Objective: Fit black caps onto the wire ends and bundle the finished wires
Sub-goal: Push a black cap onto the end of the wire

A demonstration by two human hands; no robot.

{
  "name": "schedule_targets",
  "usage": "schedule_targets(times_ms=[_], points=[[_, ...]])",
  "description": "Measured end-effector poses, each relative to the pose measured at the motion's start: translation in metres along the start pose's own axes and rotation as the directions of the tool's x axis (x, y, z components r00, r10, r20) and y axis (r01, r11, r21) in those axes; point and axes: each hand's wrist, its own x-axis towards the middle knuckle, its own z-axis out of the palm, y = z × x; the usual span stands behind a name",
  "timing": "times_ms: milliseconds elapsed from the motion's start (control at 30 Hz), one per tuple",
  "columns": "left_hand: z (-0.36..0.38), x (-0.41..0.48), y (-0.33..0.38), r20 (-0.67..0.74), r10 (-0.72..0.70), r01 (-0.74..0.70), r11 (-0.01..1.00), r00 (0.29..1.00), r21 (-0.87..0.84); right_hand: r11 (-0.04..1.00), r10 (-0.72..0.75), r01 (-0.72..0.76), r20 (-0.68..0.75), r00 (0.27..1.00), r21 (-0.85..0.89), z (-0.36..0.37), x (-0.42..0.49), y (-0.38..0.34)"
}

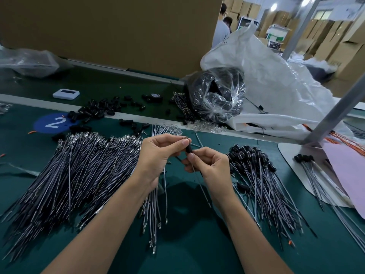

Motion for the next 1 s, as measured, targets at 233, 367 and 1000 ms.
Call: schedule_targets(times_ms=[233,367,1000], points=[[0.004,0.009,-0.002,-0.043,-0.017,0.016,0.999,0.999,-0.031,0.997,-0.035,0.032,-0.056,0.998,-0.065,-0.002,0.002,0.0],[0.004,0.007,-0.004,-0.043,-0.043,0.039,0.997,0.998,-0.073,0.983,-0.074,0.063,-0.06,0.995,-0.171,-0.004,0.003,0.001],[0.003,-0.001,0.001,-0.028,-0.011,0.01,0.999,1.0,-0.042,0.993,-0.081,0.076,-0.058,0.995,-0.091,-0.003,0.0,-0.002]])
